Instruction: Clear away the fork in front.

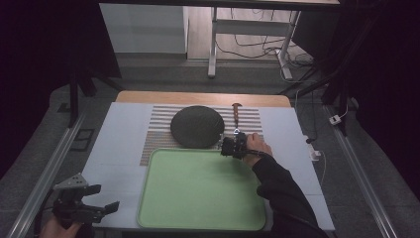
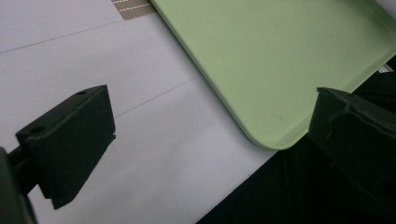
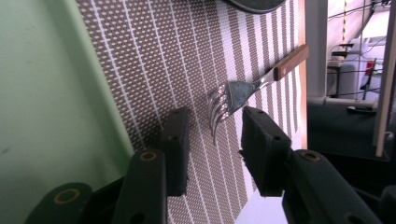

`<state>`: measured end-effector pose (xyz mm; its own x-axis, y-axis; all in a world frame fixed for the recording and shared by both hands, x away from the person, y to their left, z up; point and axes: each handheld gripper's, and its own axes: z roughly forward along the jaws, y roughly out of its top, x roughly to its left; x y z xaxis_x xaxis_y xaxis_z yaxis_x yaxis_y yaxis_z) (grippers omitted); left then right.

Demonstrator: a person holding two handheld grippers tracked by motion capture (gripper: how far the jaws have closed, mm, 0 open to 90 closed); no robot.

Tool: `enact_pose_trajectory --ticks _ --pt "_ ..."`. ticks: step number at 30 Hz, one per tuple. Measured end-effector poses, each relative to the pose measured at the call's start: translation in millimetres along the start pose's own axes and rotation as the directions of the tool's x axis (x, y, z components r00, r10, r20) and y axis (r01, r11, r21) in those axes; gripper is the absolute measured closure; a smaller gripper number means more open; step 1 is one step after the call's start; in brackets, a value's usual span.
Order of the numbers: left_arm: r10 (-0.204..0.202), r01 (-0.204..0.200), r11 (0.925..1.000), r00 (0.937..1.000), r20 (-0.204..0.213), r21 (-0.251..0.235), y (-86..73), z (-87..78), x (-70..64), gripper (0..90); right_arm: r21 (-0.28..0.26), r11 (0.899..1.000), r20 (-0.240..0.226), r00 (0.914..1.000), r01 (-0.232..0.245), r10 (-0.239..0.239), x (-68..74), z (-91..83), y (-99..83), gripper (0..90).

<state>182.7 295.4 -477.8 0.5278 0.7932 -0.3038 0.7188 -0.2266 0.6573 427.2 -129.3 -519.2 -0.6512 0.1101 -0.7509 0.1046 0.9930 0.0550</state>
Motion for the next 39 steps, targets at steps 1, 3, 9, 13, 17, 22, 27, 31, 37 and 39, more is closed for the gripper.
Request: enact_pose_trajectory --ticks 1,3,9,13,17,22,27,31,37,39 --pt "0.000 0.000 1.0000 1.0000 0.000 0.000 0.0 0.0 0.0 0.4 0.000 1.000 -0.023 0.9997 0.008 -0.008 -0.2 2.5 0.7 63.1" --pt "0.000 0.000 1.0000 1.0000 0.000 0.001 0.0 0.0 0.0 0.5 0.014 1.000 -0.012 0.9996 0.024 -0.024 0.9 7.1 2.0 64.6" --pt "0.000 0.000 1.0000 1.0000 0.001 0.002 0.1 0.2 -0.1 0.5 0.031 0.998 0.048 0.9974 0.052 -0.054 4.6 15.4 4.0 69.9" --pt "0.001 -0.001 1.0000 1.0000 0.001 0.001 0.1 0.2 -0.2 0.5 0.044 0.996 0.064 0.9949 0.075 -0.078 7.2 19.3 5.1 77.9" --pt "0.002 -0.002 1.0000 1.0000 0.001 0.002 0.1 0.2 -0.3 0.5 0.044 0.992 0.058 0.9914 0.115 -0.117 10.8 22.2 4.8 86.8" --pt "0.002 -0.002 1.0000 1.0000 0.000 0.002 0.1 0.3 -0.3 0.5 0.043 0.991 0.085 0.9880 0.126 -0.129 8.9 16.8 5.2 88.7" --pt "0.003 -0.003 1.0000 1.0000 -0.001 0.001 0.1 0.2 -0.5 0.5 0.032 0.994 0.108 0.9885 0.104 -0.106 5.5 7.9 4.5 89.1" --pt "0.004 -0.004 1.0000 1.0000 -0.001 0.001 0.1 0.2 -0.5 0.5 0.005 0.995 0.091 0.9911 0.097 -0.097 2.8 1.1 2.2 89.1" --pt "0.008 -0.008 1.0000 1.0000 -0.004 0.000 0.0 0.0 -1.0 0.5 -0.026 0.995 0.104 0.9900 0.098 -0.095 3.3 -13.3 -1.8 89.1" --pt "0.008 -0.008 1.0000 1.0000 -0.005 0.000 0.0 0.0 -1.1 0.6 -0.033 0.995 0.097 0.9909 0.097 -0.093 3.5 -22.0 -2.7 89.2"
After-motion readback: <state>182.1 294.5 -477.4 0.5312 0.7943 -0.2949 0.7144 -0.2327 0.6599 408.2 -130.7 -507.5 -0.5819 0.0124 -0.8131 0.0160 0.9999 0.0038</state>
